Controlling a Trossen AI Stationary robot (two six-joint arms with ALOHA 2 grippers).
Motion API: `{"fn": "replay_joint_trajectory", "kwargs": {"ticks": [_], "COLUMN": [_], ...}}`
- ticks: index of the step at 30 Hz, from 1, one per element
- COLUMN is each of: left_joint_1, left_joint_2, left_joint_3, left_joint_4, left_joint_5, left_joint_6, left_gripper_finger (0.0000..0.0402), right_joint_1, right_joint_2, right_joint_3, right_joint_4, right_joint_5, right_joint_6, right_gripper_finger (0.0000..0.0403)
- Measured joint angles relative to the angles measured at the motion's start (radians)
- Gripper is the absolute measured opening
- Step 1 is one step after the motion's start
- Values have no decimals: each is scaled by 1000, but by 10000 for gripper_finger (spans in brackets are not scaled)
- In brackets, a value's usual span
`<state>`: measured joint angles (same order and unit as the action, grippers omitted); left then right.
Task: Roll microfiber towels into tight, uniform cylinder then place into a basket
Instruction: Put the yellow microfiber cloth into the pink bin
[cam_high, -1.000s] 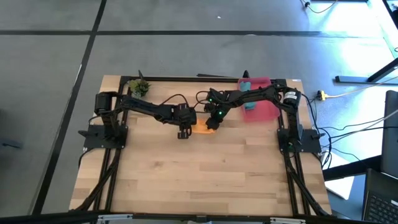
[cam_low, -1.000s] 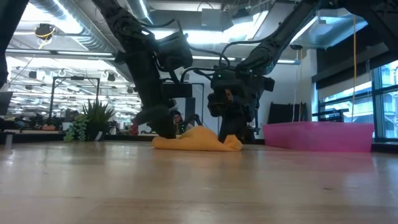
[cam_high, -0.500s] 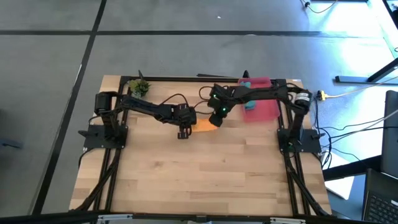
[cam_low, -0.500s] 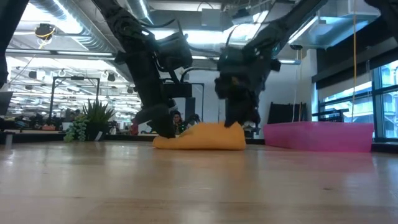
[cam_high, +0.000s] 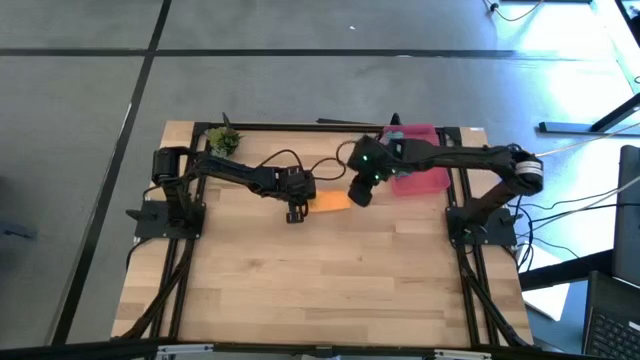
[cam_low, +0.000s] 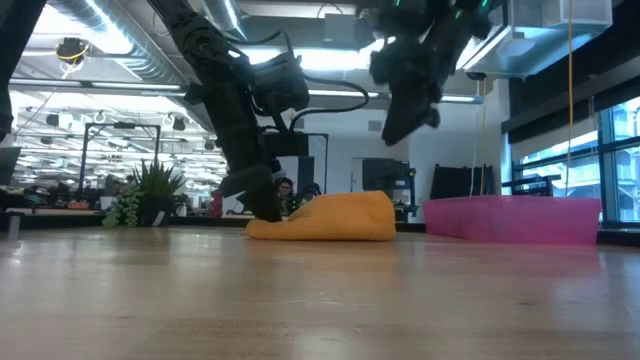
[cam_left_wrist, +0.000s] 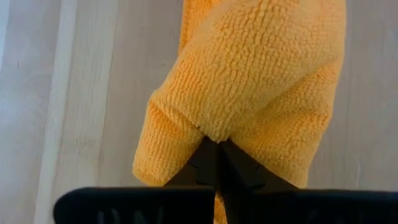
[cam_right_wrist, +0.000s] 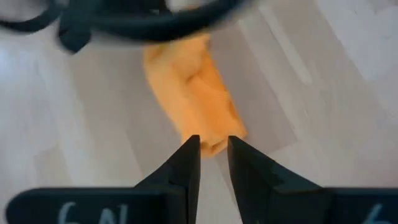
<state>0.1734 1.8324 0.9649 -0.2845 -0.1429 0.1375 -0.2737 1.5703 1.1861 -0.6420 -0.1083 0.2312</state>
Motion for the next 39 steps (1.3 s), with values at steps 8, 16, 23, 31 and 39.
{"fn": "replay_joint_trajectory", "kwargs": {"ticks": [8, 16, 23, 31, 39], "left_joint_1": [0, -3, -2, -2, -2], "left_joint_2": [0, 0, 2, 3, 2], "left_joint_3": [-1, -4, -5, -5, -4], "left_joint_4": [3, 31, 105, 118, 119], "left_joint_5": [-1, -75, -89, -89, -89], "left_joint_6": [3, 4, 4, 5, 5], "left_gripper_finger": [0, 0, 0, 0, 0], "right_joint_1": [193, 317, 344, 344, 344], "right_joint_2": [-85, -79, -79, -79, -79], "right_joint_3": [0, 0, 1, 1, 1], "right_joint_4": [-34, -23, 2, 5, 5], "right_joint_5": [173, 238, 257, 257, 257], "right_joint_6": [-3, -28, -33, -32, -31], "right_gripper_finger": [83, 83, 83, 83, 83]}}
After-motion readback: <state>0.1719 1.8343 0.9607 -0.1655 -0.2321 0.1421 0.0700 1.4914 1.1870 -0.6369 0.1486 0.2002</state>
